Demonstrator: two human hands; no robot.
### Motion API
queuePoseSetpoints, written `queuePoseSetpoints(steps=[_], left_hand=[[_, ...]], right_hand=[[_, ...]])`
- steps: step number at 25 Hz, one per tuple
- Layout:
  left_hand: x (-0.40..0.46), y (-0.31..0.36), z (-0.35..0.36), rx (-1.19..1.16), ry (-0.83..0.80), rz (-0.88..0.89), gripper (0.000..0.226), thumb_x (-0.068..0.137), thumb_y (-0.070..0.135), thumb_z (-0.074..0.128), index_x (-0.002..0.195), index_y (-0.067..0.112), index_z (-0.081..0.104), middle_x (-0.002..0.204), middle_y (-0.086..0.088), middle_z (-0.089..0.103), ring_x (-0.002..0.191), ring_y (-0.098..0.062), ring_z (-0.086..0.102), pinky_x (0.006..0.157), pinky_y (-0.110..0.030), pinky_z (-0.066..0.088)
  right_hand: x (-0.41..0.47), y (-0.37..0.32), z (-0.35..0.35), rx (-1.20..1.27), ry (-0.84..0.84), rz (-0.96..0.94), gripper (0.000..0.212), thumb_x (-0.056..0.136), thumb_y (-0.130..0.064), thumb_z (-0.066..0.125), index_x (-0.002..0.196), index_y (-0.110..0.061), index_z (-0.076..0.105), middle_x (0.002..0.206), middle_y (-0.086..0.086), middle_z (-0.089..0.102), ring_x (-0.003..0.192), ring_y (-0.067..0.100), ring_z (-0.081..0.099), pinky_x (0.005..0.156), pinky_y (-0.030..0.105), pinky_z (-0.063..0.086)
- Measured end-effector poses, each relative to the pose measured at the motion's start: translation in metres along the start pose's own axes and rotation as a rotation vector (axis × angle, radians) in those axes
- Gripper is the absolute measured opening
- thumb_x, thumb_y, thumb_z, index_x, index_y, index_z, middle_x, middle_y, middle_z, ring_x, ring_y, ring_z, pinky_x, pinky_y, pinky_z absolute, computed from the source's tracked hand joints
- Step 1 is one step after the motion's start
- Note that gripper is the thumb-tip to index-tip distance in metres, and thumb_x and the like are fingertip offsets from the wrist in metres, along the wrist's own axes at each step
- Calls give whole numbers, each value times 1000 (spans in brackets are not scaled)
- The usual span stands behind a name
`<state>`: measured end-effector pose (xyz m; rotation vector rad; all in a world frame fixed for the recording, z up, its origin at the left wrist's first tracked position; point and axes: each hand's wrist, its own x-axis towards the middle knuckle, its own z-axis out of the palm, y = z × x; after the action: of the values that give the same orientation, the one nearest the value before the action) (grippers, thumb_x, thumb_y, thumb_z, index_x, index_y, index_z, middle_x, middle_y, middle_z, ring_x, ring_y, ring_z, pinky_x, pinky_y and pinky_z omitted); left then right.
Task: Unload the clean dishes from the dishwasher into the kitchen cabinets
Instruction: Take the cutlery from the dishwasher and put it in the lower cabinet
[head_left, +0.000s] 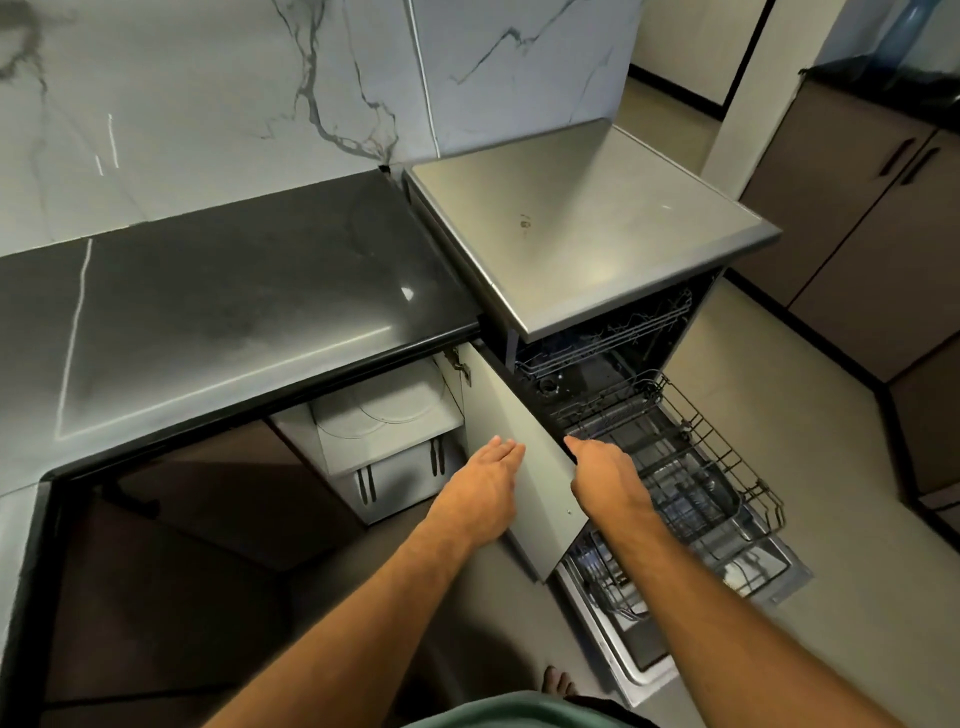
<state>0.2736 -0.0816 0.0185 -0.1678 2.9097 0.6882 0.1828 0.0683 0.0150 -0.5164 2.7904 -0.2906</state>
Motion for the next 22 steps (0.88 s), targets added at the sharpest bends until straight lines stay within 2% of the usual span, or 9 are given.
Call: queuePoseSetpoints(steps=[4,9,14,18,20,22], left_hand=[[6,9,10,-29,9,-69,57,102,10,36,156,17,17,162,1,17,150,-14,8,114,-21,1],[4,17,20,-42,5,-124,56,103,14,36,155,17,18,161,1,20,150,-15,11,114,-21,2],[-7,13,30,-5,-53,-207,55,103,22,38,155,20,19,162,3,17,150,-14,8,122,-32,11],[-23,8,13,-107,-11,-294,58,103,27,41,155,22,16,162,5,16,150,-13,10,122,-33,15],[-33,-5,4,-119,10,-328,61,101,30,46,155,25,18,161,5,20,149,-13,16,121,-35,20],[-42,-20,-2,-141,5,-386,63,98,33,52,153,28,22,158,6,28,144,-16,30,117,-37,29]], right_hand=[[9,5,-7,-5,-3,-32,34,97,-9,50,126,-20,62,114,10,68,102,28,64,87,36,54],[26,9,-13,74,-56,-23,23,92,-20,63,114,-19,71,109,6,72,101,25,66,88,33,55],[28,-7,-14,181,-182,42,27,83,-22,79,108,-15,71,107,8,70,98,23,67,77,30,54],[20,-39,-2,207,-280,66,31,77,-22,84,102,-12,68,101,8,68,92,24,67,74,32,57],[15,-62,3,185,-311,50,33,75,-23,85,100,-11,67,97,9,68,90,24,68,76,37,59],[11,-88,8,106,-334,-24,35,77,-22,84,104,-9,66,101,11,67,95,27,67,77,38,57]])
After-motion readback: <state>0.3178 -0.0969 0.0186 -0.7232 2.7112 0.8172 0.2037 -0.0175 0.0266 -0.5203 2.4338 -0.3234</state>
